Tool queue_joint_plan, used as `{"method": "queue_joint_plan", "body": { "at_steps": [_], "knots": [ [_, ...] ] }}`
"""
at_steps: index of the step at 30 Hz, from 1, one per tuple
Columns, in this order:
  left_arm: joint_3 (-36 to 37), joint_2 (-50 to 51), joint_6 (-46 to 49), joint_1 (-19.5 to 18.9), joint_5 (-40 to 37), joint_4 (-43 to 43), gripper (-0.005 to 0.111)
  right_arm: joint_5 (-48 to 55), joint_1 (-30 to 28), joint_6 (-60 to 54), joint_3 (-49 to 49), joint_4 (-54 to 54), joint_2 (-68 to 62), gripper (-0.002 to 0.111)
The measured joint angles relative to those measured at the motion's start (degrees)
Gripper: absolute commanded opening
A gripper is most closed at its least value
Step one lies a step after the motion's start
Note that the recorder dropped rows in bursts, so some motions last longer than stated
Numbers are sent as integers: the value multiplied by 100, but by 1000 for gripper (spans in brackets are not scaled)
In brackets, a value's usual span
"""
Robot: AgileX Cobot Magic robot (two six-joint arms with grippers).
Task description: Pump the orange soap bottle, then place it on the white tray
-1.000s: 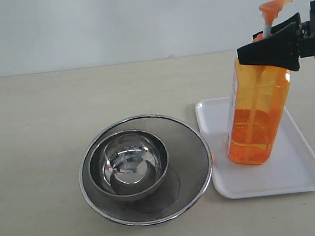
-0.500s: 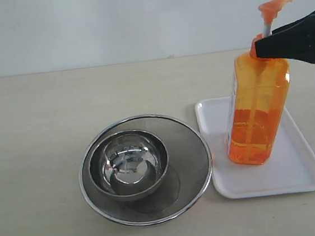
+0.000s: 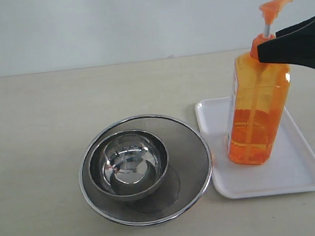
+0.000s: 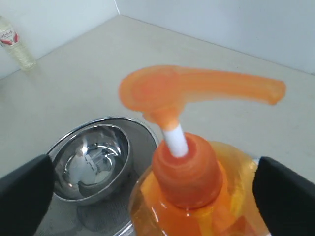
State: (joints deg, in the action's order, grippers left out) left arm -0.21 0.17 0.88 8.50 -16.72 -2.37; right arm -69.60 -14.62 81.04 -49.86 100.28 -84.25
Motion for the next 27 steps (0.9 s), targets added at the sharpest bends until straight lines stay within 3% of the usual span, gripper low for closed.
{"method": "queue_joint_plan", "body": {
  "at_steps": [27],
  "knots": [
    [0, 0, 0, 0, 0, 0, 5, -3, 0, 81, 601, 0, 722, 104]
  ]
}}
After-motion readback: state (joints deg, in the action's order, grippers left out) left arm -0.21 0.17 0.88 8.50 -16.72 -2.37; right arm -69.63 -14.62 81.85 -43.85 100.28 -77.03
